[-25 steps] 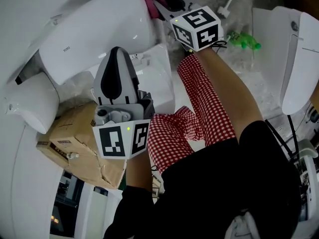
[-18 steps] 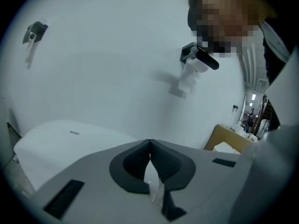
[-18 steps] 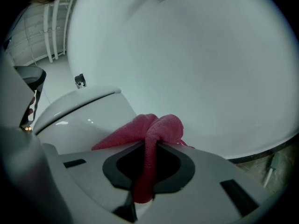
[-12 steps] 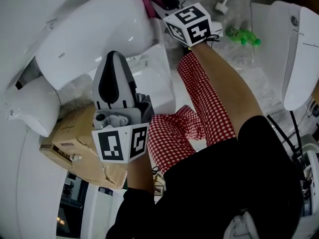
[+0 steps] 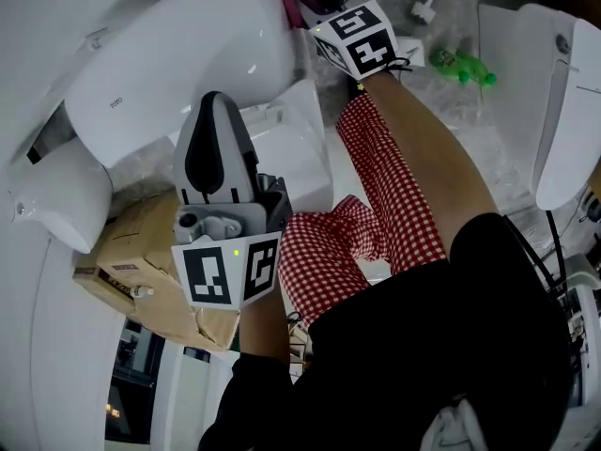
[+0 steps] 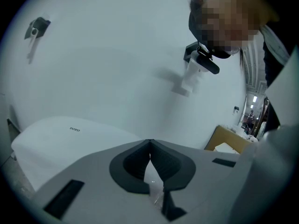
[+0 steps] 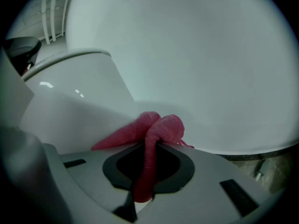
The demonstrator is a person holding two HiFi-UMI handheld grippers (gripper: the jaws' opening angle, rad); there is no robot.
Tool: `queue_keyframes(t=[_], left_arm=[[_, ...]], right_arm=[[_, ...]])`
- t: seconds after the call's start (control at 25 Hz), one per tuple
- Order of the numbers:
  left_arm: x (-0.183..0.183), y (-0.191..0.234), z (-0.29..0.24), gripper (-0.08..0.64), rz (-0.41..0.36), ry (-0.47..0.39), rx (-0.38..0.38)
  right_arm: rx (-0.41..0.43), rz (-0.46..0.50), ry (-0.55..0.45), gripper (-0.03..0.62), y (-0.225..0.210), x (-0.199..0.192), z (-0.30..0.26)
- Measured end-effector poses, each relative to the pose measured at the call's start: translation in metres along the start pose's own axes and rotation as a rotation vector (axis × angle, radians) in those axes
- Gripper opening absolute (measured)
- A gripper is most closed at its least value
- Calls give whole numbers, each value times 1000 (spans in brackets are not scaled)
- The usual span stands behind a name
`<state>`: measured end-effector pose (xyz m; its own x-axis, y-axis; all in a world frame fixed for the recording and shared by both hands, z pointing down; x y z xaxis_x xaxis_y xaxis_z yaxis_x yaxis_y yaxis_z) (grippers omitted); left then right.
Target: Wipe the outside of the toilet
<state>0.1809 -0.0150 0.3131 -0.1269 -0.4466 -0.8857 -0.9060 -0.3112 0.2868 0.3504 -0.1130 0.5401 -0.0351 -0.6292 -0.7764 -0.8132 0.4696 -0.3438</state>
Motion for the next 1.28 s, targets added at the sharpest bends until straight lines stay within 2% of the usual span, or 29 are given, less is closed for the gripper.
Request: queue_keyframes(t=[0.24,0.4,0.6,0.88,1.0,1.16,1.28], left_arm=[[0,1,2,9,3,-5,-3],[-3,2,4,9,17,-4,-4],[-5,4,6,9,12,5,1],[-7,3,2,9,18,10,-8],[-10,3,2,9,21,21,-9],[-13,2,2,9,24,25,-12],[-14,1,3,9,18,29,-15]], right_arm=[[-41,56,46,54,-5,-17,-12],[-46,41,71,54,-6,-27,-17],[-40,67,137,54,-8,-41,-23],[-45,87,136,54,-10,-55,-29],[-33,116,183,54,-9,-66,-33],[-12,234,301,54,-6,-79,-35],[-16,237,361,54,-9,-92,-31]])
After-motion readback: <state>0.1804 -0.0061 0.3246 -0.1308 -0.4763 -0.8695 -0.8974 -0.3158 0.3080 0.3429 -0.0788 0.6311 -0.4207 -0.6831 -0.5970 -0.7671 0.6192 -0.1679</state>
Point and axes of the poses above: the fingertips, and each gripper's own axes: z backward along the fingers, y to its left, x out of its top, the point moved 9 cm from there along z, backward along the fingers, and after that the axes turned 4 degrees about -y, right-handed, at the moved point
